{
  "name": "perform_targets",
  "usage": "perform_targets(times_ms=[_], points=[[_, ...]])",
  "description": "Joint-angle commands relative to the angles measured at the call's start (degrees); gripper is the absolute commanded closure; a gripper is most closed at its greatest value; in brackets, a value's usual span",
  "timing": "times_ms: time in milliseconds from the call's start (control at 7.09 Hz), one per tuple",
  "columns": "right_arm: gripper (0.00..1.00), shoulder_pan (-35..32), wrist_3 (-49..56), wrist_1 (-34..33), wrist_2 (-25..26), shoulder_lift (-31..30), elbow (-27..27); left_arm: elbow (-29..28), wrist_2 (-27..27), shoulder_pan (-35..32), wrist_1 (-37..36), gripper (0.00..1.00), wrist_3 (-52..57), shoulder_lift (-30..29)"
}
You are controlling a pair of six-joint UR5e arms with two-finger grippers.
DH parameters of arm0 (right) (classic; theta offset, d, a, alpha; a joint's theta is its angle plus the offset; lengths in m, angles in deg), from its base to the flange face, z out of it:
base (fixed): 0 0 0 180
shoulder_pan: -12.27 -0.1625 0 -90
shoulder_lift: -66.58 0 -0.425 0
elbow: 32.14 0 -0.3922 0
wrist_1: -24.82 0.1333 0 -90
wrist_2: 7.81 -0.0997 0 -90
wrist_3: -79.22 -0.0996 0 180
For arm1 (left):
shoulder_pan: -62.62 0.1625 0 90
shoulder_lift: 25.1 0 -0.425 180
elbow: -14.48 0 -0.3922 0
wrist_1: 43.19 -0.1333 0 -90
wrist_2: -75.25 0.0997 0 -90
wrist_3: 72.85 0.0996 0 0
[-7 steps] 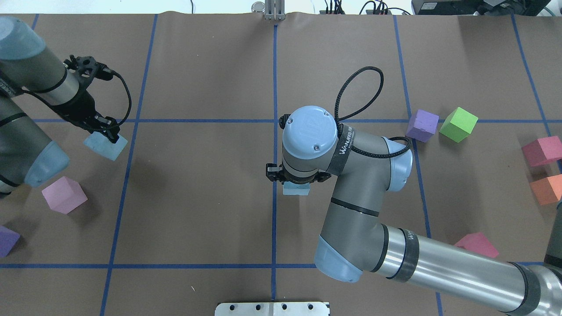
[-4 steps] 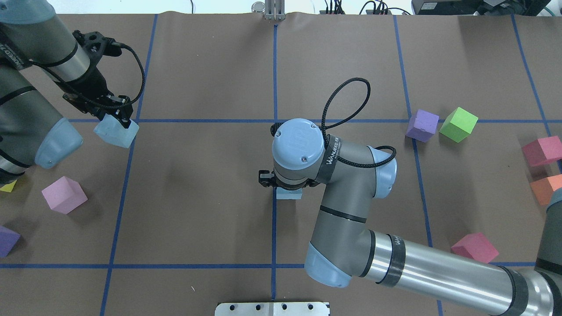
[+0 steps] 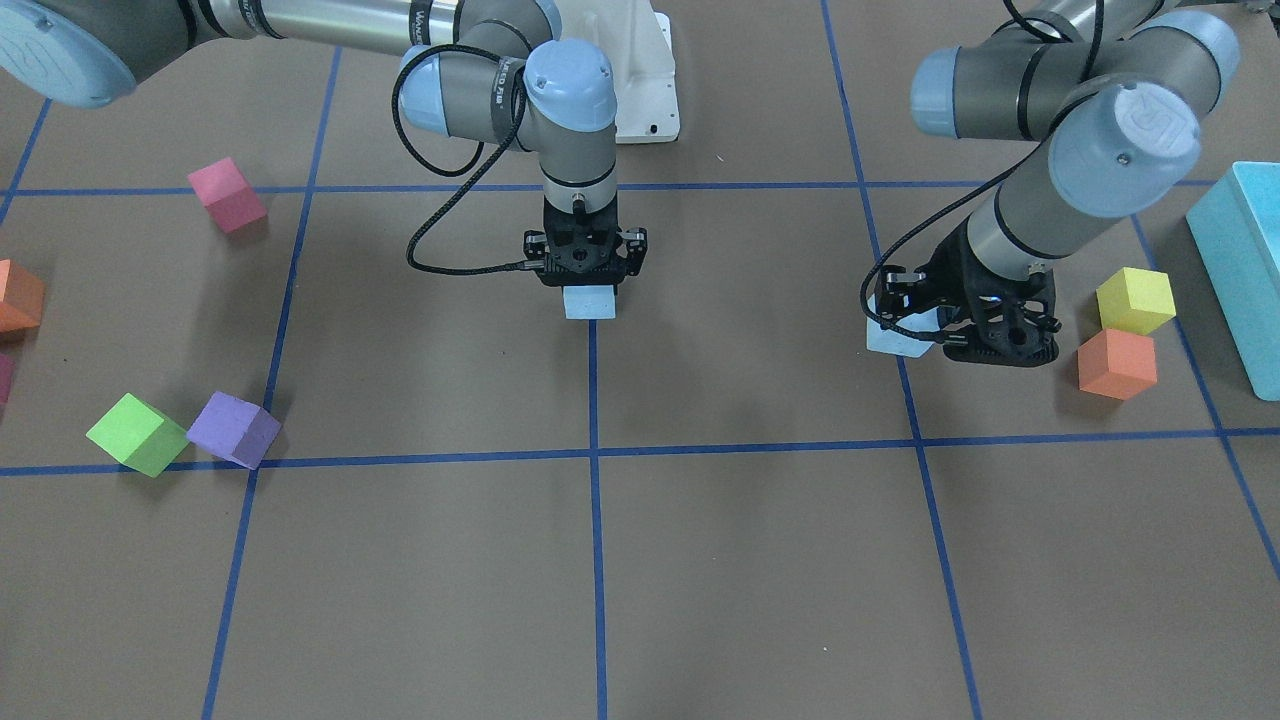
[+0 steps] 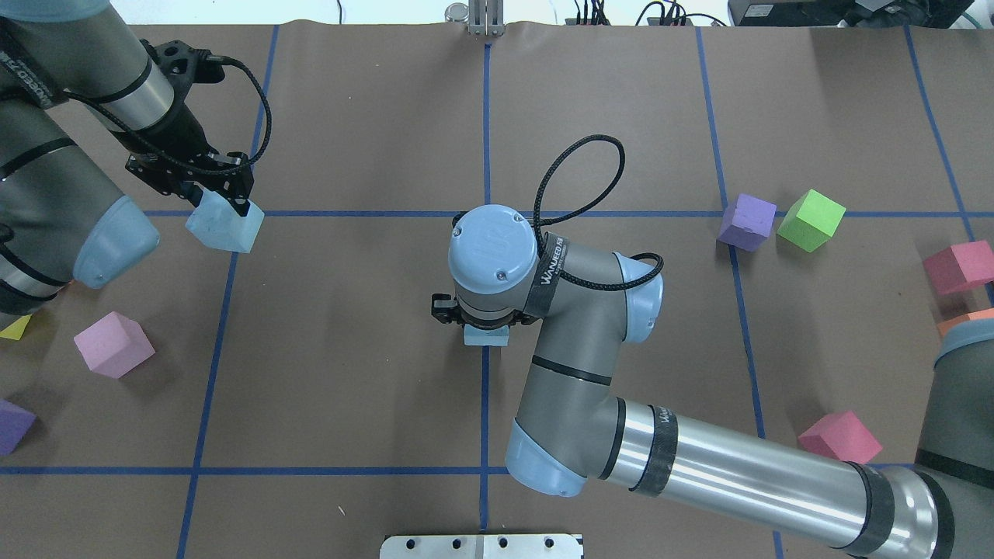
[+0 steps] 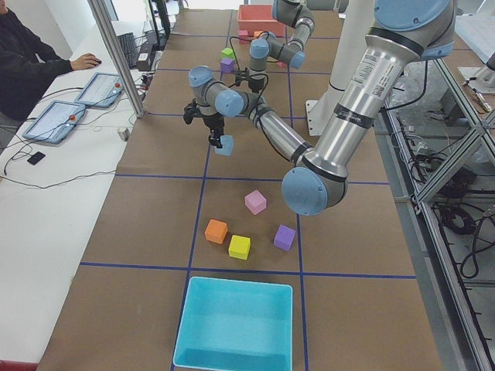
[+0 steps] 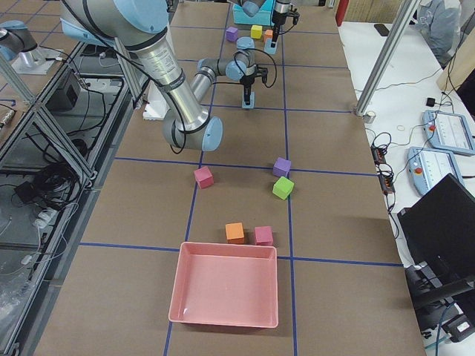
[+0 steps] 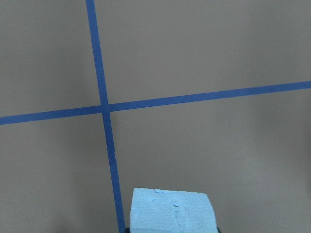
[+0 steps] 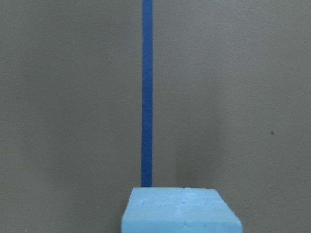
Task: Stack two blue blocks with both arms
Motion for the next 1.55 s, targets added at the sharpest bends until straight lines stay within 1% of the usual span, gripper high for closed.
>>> perform_targets(times_ms=[0, 141, 282, 705, 846, 987, 1128, 1269, 1410], points=[[0.44, 0.0, -0.6, 0.7, -0.1, 0.4, -0.7, 0.1, 0.0, 0.0, 0.0, 0.44, -1.0, -0.1], [0.37, 0.1, -0.8, 0.7, 0.0, 0.4, -0.7, 0.3, 0.0, 0.0, 0.0, 0.44, -1.4, -0.1], [0.0, 0.0, -0.6, 0.7, -0.1, 0.4, -0.6, 0.7, 0.0, 0.1, 0.0, 0.44, -2.3, -0.2], [0.0, -0.2, 0.2, 0.6, -0.2, -0.2, 0.6, 0.8, 0.0, 0.2, -0.1, 0.44, -5.6, -1.4], [0.0, -0.7, 0.3, 0.4, -0.5, -0.4, 2.1, 0.7, 0.1, 0.3, -0.1, 0.44, -7.1, -2.4], [0.0, -2.6, 0.5, -0.6, -2.3, -3.1, 6.7, 0.6, 0.0, 0.4, -0.2, 0.44, -9.8, -3.8], [0.0, -6.2, 2.9, -1.3, -6.4, -7.2, 11.9, 0.5, 0.0, 1.5, -0.2, 0.44, -13.3, -4.9], [0.0, -9.6, 5.7, -1.4, -10.1, -9.6, 13.9, 0.0, 0.3, 3.4, -0.2, 0.44, -18.1, -6.9], [0.0, -12.1, 7.4, -1.4, -11.4, -10.8, 14.2, -0.8, 0.4, 4.7, -0.2, 0.44, -21.2, -8.9]])
